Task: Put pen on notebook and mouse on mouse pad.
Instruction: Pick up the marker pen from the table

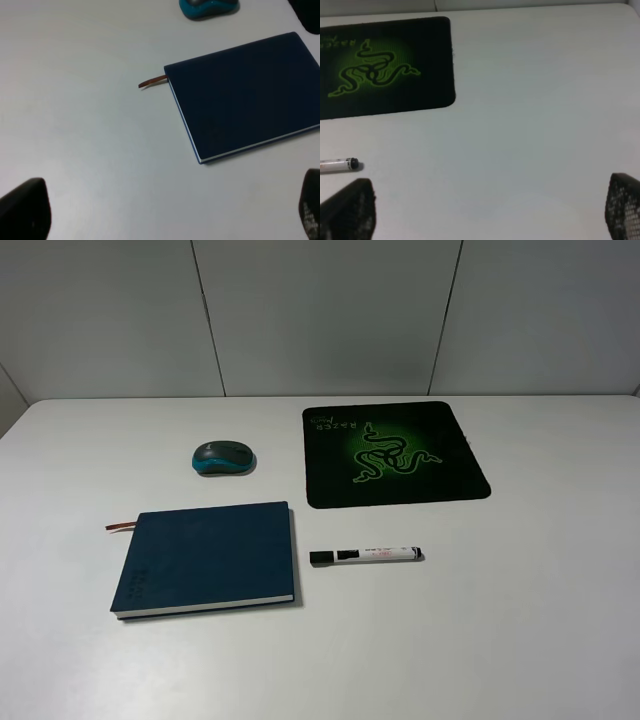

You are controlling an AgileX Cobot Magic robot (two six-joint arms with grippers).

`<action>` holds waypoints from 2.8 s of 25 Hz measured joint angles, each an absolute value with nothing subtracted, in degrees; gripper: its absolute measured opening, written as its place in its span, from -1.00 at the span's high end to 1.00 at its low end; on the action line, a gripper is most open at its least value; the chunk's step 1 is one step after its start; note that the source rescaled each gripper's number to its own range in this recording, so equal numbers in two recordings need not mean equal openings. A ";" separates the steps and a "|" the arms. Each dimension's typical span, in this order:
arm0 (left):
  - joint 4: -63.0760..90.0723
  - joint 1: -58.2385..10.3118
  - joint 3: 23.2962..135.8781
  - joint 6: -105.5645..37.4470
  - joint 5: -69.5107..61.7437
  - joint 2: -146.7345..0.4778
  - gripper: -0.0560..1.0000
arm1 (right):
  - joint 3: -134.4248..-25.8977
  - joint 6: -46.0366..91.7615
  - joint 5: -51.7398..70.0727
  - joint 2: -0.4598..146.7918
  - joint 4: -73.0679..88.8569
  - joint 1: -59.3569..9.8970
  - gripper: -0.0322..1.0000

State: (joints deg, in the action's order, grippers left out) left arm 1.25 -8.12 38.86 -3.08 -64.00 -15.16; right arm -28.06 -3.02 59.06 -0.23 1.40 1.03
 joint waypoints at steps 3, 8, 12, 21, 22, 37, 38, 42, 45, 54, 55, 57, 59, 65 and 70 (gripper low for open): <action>2.42 -8.12 40.67 -3.08 -64.00 -19.88 -0.98 | -28.06 -3.02 59.06 -0.23 1.40 1.03 -1.00; 5.20 -8.12 43.05 -3.59 -64.07 -28.21 -0.98 | -28.06 -3.02 59.06 -0.23 1.40 1.03 -1.00; 7.48 -8.12 44.88 -5.36 -64.19 -34.87 -0.98 | -28.06 -3.02 59.06 -0.23 1.40 1.03 -1.00; 8.61 -13.64 49.26 -7.24 -63.77 -48.62 -0.98 | -28.06 -3.02 59.06 -0.23 1.40 1.03 -1.00; 8.61 -14.70 49.97 -7.40 -63.73 -50.40 -0.98 | -28.06 -3.02 59.06 -0.23 1.40 1.03 -1.00; 8.61 -30.30 63.53 -15.17 -61.87 -77.22 -0.98 | -28.06 -3.02 59.06 -0.23 1.40 1.03 -1.00; 8.61 -31.32 64.93 -15.90 -61.87 -78.72 -0.98 | -28.06 -3.02 59.06 -0.23 1.40 1.03 -1.00; 8.61 -35.47 70.16 -17.96 -61.82 -85.72 -0.98 | -28.06 -3.02 59.06 -0.23 1.40 1.03 -1.00; 8.61 -38.01 73.76 -19.41 -61.82 -90.80 -0.98 | -28.06 -3.02 59.06 -0.23 1.40 1.03 -1.00; 8.61 -43.58 82.61 -24.90 -62.06 -103.87 -0.98 | -28.06 -3.02 59.06 -0.23 1.40 1.03 -1.00; 8.61 -44.01 83.44 -25.60 -62.11 -105.25 -0.98 | -28.06 -3.02 59.06 -0.23 1.40 1.03 -1.00; 8.33 -44.76 85.26 -26.35 -62.34 -107.65 -0.98 | -28.06 -3.02 59.06 -0.23 1.40 1.03 -1.00; 7.48 -45.74 86.65 -26.66 -62.66 -109.96 -0.98 | -28.06 -3.02 59.06 -0.23 1.40 1.03 -1.00; 5.63 -47.72 90.47 -27.40 -62.89 -117.02 -0.98 | -28.06 -3.02 59.06 -0.23 1.40 1.03 -1.00; 5.03 -48.17 92.98 -28.80 -61.82 -121.42 -0.98 | -28.06 -3.02 59.06 -0.23 1.40 1.03 -1.00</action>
State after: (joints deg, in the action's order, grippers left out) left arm 5.03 -48.17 92.98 -28.80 -61.82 -121.42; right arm -28.06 -3.02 59.06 -0.23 1.40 1.03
